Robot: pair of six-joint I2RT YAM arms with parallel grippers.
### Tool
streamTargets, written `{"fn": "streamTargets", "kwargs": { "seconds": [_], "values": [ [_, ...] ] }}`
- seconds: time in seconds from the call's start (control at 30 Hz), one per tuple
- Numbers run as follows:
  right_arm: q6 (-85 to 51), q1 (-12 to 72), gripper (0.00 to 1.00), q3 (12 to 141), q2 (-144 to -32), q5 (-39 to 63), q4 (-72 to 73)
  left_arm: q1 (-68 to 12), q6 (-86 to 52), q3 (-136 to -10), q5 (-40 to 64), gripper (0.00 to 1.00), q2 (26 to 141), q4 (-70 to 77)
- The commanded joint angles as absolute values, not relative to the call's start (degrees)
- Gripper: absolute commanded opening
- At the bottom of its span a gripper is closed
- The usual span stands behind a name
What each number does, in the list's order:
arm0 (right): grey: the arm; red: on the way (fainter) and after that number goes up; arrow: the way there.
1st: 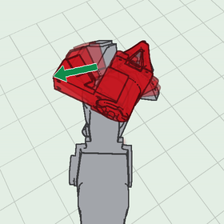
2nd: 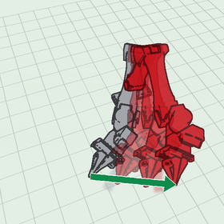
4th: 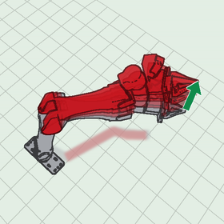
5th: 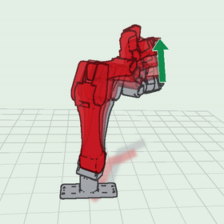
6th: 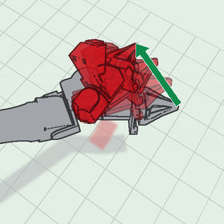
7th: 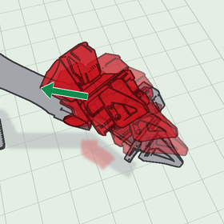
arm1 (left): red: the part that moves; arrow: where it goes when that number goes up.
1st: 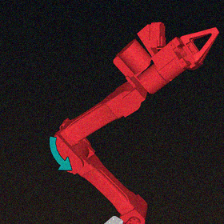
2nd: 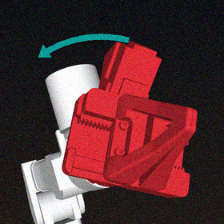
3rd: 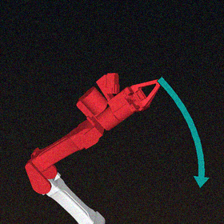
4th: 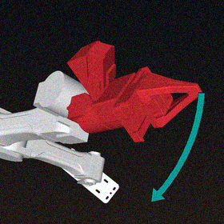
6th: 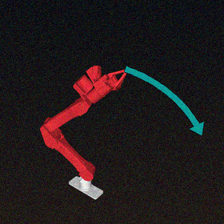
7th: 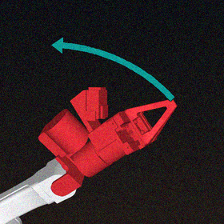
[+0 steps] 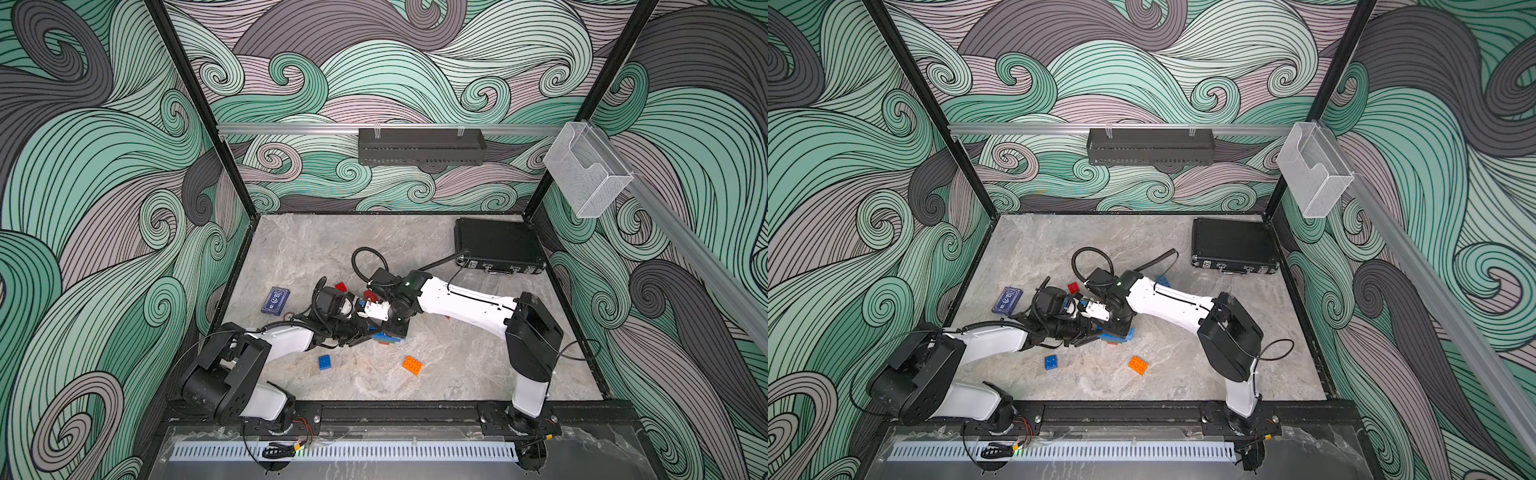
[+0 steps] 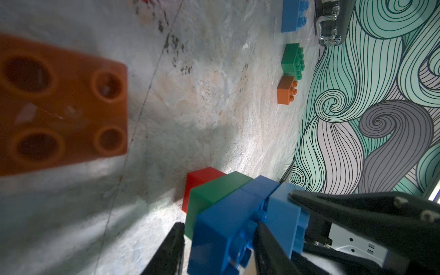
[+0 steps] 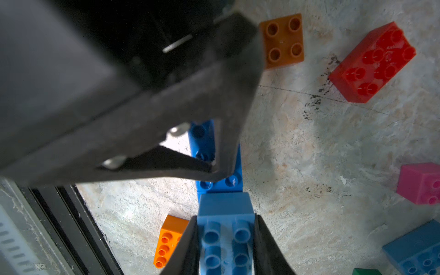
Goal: Assemble a heart with lego
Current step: Assemble the lego brick with the lego brick.
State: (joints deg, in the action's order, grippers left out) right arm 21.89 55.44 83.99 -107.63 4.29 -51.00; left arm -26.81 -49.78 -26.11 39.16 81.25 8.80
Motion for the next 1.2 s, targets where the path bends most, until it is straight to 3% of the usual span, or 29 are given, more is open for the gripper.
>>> {"fn": "streamTargets", "kwargs": {
  "seconds": [0.0,0.4,0.97,1.17],
  "values": [
    [22.86,55.84,0.28,82.10,-111.61,4.24,-54.28,-27.33,-50.20,-24.61,35.46,0.46,82.66,4.46],
    [26.69,56.70,0.28,79.45,-111.03,11.37,-57.04,-27.29,-49.29,-25.11,35.07,0.45,83.12,3.59],
    [18.83,57.87,0.25,76.20,-119.59,-4.71,-55.51,-27.26,-50.38,-23.75,34.47,0.46,81.83,4.63],
    [18.69,57.79,0.25,76.58,-118.56,-4.84,-55.02,-27.18,-51.29,-22.71,34.96,0.49,79.78,5.98]
  ]
}}
